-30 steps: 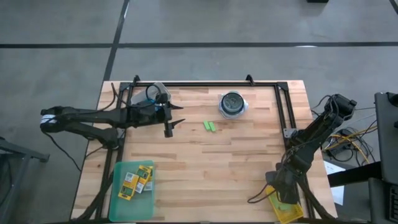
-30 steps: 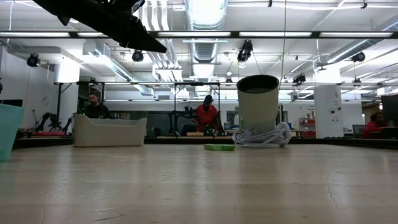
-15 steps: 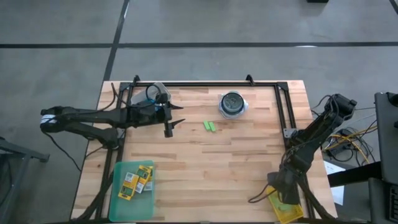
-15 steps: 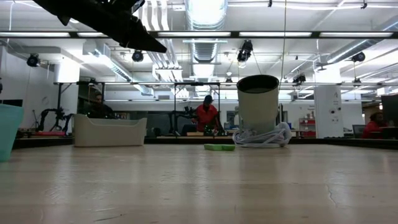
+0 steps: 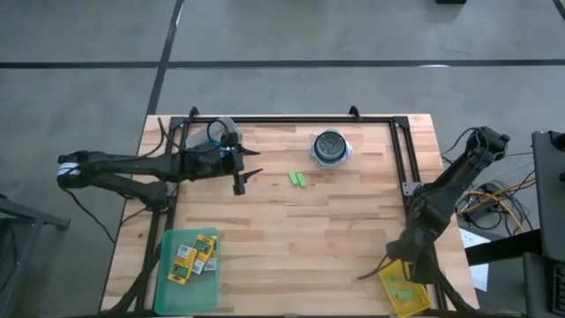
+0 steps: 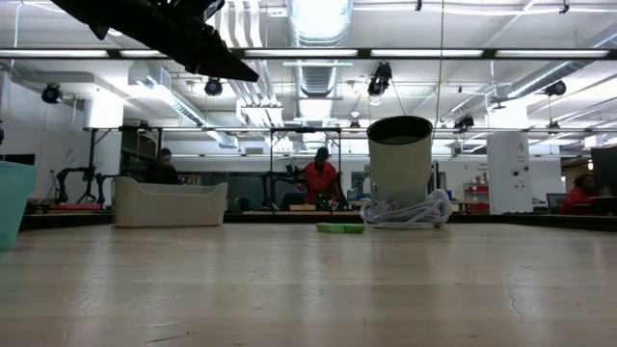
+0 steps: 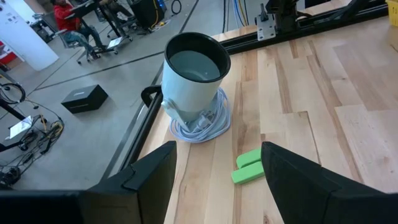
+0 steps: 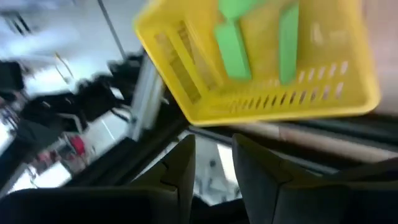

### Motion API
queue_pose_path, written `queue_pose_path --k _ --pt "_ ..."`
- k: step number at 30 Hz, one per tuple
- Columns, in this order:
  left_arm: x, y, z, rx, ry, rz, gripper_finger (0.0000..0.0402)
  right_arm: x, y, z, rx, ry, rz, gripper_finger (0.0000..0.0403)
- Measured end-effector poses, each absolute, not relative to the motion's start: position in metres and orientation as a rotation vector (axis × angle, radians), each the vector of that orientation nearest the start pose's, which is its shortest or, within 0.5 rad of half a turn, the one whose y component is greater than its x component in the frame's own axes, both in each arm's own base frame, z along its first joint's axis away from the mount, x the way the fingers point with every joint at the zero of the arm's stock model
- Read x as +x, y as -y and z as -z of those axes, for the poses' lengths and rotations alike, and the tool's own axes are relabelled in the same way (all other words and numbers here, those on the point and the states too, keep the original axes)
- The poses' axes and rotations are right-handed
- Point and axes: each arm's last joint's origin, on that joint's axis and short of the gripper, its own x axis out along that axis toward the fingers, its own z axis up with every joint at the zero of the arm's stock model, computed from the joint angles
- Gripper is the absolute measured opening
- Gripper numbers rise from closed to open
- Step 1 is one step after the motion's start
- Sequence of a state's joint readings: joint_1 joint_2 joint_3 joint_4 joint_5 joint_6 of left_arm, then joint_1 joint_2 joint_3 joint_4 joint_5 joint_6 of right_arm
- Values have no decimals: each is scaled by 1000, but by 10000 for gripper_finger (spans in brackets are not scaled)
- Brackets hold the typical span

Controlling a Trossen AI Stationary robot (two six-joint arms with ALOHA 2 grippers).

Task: Pick & Place School Supplies
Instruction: Put the green eraser into the yellow bin

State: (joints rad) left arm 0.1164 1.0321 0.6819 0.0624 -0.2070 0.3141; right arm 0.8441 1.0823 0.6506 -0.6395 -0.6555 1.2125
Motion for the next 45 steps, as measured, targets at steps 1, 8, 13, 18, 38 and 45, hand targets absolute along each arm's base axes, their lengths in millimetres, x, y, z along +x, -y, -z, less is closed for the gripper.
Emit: queue_pose_path --k 1,8,13,18,38,45 --pt "225 -32 -275 322 -337 -273 241 112 -148 -213 770 -1739 -454 102" --pt "225 -32 -275 322 -337 -274 241 122 -110 -240 757 -1191 -306 104" --pt "225 -32 -275 322 -337 -273 241 133 -81 -264 717 -616 42 101" --pt "225 -32 -275 322 -337 -273 241 143 -65 -284 642 -230 302 100" --pt "225 -32 -275 322 -337 -273 241 269 -83 -235 140 -53 800 97" --pt "225 -32 -275 322 -337 -273 241 291 -91 -201 70 -134 818 93"
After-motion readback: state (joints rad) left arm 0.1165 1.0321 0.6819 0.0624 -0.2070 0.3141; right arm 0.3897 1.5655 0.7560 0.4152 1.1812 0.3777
